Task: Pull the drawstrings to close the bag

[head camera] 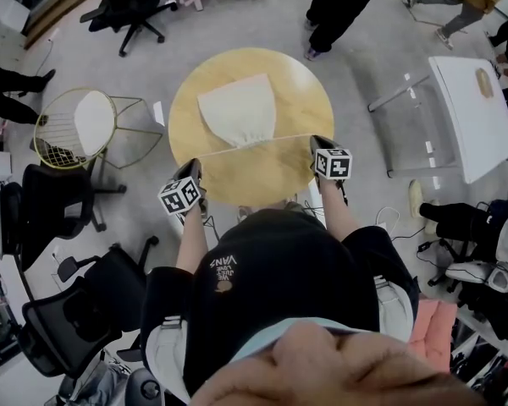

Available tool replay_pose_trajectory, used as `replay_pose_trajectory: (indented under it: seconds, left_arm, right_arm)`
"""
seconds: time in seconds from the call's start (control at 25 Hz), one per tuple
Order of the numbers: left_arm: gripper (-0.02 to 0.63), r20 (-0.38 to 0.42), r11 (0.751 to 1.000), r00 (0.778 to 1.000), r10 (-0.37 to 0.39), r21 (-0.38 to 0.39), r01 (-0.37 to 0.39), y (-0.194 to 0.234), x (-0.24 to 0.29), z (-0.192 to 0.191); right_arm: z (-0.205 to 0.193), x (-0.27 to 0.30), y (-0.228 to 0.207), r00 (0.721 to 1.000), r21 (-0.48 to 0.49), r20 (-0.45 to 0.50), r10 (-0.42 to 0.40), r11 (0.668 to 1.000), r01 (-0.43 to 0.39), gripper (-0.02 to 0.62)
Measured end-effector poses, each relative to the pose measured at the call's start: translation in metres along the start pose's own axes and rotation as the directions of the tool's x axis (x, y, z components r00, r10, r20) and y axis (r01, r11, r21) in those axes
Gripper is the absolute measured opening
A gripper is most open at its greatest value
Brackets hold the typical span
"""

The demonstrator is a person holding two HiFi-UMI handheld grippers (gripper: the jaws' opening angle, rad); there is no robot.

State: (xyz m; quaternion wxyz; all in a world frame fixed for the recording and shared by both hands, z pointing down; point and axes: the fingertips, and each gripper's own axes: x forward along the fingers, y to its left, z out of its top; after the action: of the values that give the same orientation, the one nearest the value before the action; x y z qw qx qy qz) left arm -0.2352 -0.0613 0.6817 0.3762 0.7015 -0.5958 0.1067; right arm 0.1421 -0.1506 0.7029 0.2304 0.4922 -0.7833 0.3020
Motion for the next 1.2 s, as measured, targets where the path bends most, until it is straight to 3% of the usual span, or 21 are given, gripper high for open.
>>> replay_pose_trajectory:
  seconds: [0.4, 1.2]
  left_arm:
    - [0.017, -0.04, 0.999, 0.999, 0.012, 0.054, -0.01, -0.002, 0.005, -0.011]
    - [0.021, -0.069, 0.999, 0.997, -0.031, 0.035, 0.034, -0.017, 0.009, -0.025]
  right_arm:
    - [-0.007, 0.001, -0.002, 0.999, 0.0, -0.019, -0.027, 1.0, 0.027, 0.011]
    - [-0.023, -0.001, -0.003, 0.998, 0.033, -0.061, 0.016, 0.999, -0.014, 0.025]
